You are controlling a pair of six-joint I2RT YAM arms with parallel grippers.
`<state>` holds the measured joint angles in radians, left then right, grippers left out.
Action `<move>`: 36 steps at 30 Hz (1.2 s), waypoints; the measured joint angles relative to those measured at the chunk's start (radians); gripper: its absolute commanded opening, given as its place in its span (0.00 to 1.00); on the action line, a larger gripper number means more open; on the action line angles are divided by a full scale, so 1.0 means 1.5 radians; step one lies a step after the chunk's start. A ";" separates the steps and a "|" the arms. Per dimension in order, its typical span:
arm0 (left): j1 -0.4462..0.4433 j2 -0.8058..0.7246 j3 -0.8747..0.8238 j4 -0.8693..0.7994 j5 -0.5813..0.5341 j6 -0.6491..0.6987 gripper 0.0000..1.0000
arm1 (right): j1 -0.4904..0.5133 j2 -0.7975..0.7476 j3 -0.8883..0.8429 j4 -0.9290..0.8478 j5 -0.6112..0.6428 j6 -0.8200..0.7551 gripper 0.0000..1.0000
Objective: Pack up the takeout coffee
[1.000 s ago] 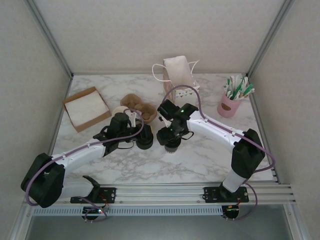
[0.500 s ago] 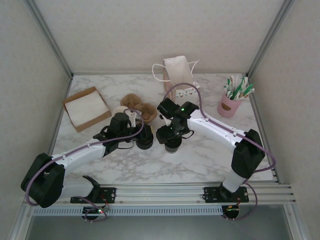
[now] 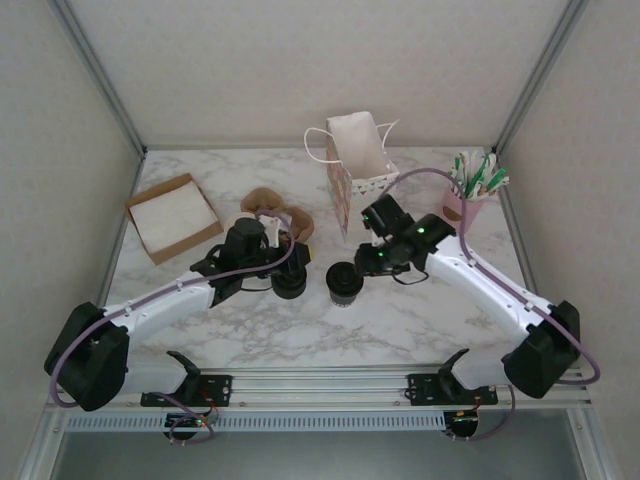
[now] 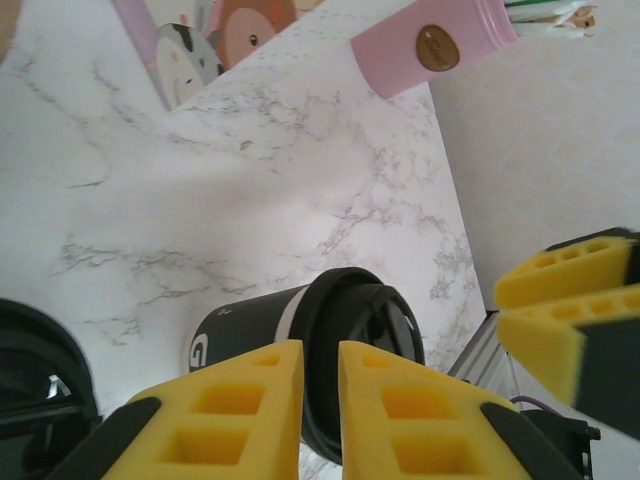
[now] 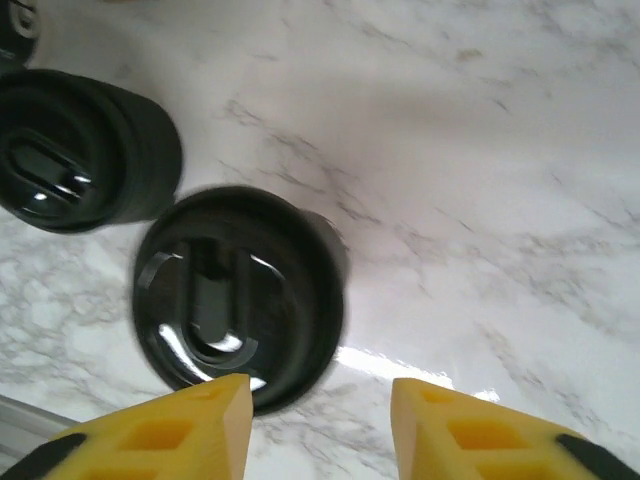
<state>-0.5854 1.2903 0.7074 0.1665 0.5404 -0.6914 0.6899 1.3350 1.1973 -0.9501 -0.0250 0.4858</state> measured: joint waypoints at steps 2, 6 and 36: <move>-0.008 0.010 0.008 0.000 0.001 0.001 0.15 | -0.023 -0.020 -0.042 0.010 -0.017 0.017 0.29; -0.020 0.037 0.020 0.001 0.002 0.001 0.15 | -0.044 -0.035 -0.104 0.039 -0.059 0.034 0.29; -0.023 0.057 0.006 0.017 0.002 -0.001 0.15 | -0.099 0.118 -0.046 0.168 -0.161 -0.003 0.29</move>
<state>-0.6205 1.3758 0.7158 0.1913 0.5430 -0.6922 0.5411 1.5120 1.1290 -0.6979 -0.2665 0.4812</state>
